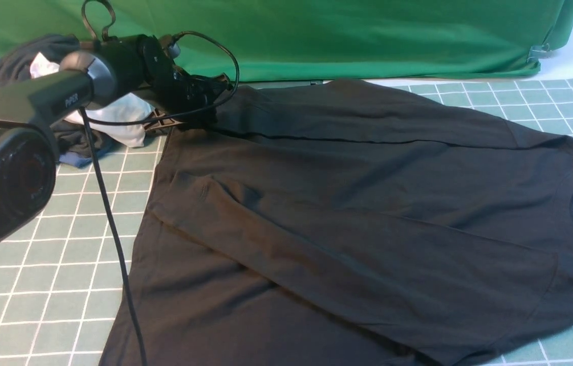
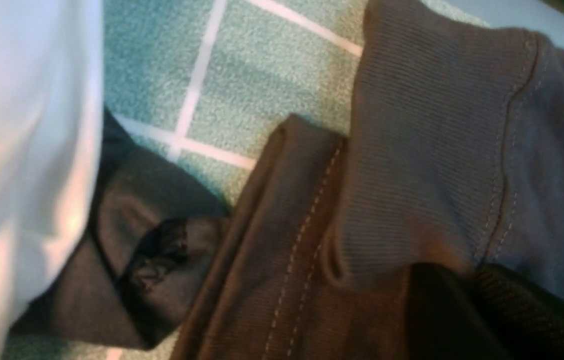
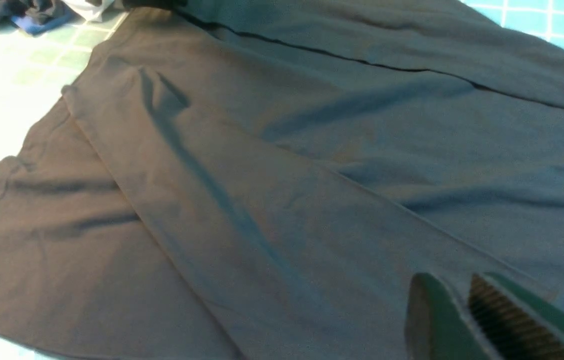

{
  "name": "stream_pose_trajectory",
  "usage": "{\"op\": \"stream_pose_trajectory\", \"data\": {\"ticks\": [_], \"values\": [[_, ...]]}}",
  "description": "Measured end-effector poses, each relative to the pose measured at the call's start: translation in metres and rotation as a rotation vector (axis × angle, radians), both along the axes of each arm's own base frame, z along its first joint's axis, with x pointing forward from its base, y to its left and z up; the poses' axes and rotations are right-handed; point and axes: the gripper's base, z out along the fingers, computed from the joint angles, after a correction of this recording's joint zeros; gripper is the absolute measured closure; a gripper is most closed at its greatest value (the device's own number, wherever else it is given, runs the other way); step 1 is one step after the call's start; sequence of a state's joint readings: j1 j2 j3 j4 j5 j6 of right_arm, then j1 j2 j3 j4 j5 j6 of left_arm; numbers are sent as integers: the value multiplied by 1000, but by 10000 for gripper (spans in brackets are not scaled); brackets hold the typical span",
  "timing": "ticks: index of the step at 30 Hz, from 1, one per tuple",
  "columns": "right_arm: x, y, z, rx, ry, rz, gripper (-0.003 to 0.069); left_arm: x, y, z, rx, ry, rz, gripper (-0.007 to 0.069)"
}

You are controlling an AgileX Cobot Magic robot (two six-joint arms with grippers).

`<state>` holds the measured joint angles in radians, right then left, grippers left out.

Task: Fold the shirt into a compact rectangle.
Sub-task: 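Grab the top left corner of the dark shirt with the left gripper, then fold the left side of the dark shirt inward over its body with the left gripper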

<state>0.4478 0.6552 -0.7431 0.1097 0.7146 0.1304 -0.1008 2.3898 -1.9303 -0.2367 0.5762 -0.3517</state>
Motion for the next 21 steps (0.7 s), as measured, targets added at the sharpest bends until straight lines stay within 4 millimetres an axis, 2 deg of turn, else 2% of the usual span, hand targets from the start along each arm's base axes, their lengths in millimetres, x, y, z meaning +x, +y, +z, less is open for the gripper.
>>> {"op": "stream_pose_trajectory", "data": {"ticks": [4,13,16,17,19,20,21], "values": [[0,0,0,0,0,0,547,-2,0,7,23,3,-40,605],[0,-1,0,-15,-1,-2,547,-16,-1,60,62,-29,-137,608],[3,-6,-2,-83,51,-54,573,-29,-2,83,80,6,-201,608],[3,-7,-2,-92,61,-60,576,-29,-2,83,82,5,-203,608],[8,-11,4,-170,91,-95,596,-39,-2,102,81,14,-231,608],[9,-11,7,-173,89,-98,598,-40,-2,105,78,13,-232,608],[12,-13,15,-206,81,-118,608,-46,-3,119,76,5,-250,608]]}}
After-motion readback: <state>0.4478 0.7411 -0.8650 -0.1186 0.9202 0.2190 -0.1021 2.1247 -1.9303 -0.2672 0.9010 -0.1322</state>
